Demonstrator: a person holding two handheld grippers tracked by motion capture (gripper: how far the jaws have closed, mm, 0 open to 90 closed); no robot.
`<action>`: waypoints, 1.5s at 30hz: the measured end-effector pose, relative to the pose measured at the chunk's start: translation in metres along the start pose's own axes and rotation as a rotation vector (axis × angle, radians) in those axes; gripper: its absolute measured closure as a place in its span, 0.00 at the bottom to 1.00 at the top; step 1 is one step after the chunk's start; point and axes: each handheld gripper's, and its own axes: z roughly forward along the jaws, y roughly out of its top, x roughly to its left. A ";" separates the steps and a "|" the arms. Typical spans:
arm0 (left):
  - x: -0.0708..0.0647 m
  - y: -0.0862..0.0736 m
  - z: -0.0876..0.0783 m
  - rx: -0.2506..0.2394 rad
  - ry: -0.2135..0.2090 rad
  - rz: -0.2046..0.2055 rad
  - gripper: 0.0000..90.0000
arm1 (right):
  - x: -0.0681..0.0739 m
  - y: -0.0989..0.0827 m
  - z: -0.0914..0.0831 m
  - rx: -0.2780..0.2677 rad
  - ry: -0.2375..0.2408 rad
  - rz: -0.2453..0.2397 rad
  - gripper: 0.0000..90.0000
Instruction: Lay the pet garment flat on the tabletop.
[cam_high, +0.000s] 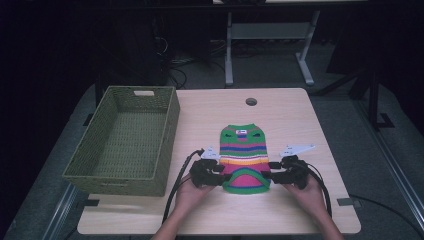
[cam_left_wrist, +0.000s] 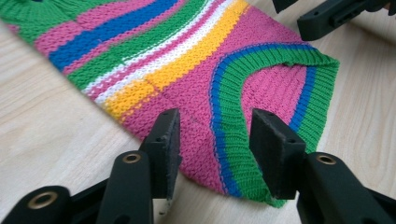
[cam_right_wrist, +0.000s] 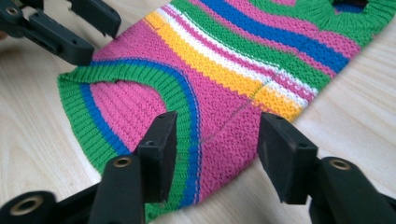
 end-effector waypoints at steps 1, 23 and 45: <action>0.000 0.000 -0.001 -0.006 0.005 -0.012 0.55 | -0.001 0.000 -0.001 0.002 -0.001 -0.008 0.51; 0.003 -0.013 -0.023 -0.008 0.016 -0.048 0.40 | -0.013 -0.010 -0.022 0.017 0.005 0.032 0.39; -0.002 -0.021 -0.037 0.002 0.023 -0.036 0.35 | -0.016 -0.018 -0.040 0.020 -0.006 0.036 0.36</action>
